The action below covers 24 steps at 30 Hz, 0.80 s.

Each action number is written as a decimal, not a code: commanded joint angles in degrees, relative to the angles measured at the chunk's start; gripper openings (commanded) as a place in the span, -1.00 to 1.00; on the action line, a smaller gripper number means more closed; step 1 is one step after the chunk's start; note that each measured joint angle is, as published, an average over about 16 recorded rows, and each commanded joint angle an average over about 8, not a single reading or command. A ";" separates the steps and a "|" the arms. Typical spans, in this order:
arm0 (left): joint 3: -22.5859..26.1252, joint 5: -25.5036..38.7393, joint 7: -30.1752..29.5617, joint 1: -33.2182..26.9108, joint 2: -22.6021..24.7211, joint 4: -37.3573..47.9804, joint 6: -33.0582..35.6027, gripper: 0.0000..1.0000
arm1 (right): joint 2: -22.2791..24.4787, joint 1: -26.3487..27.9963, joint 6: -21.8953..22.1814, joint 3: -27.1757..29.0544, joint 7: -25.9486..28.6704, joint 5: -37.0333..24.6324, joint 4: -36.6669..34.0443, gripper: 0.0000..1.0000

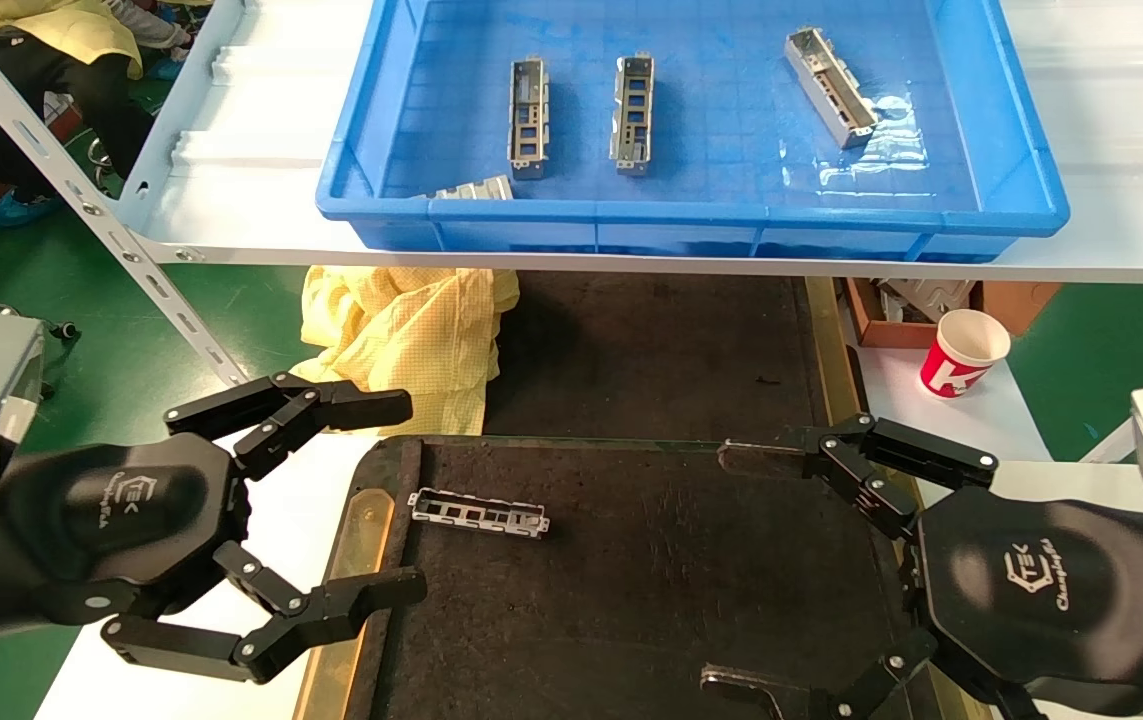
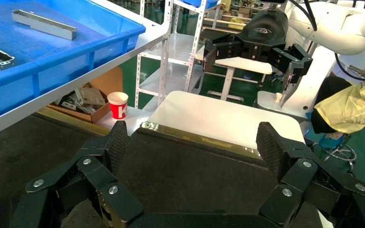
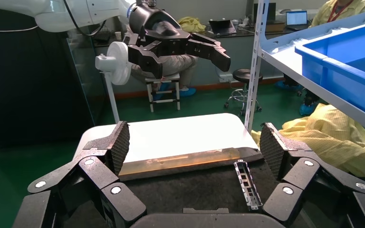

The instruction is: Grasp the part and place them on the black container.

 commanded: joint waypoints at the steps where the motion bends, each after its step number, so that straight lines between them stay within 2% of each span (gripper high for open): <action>1: 0.00 0.00 0.00 0.00 0.00 0.00 0.00 1.00 | -0.01 0.01 0.00 -0.01 0.00 0.00 -0.01 1.00; 24: 0.00 0.00 0.00 0.00 0.00 0.00 0.00 1.00 | -0.02 0.01 0.00 -0.04 -0.01 0.01 -0.02 1.00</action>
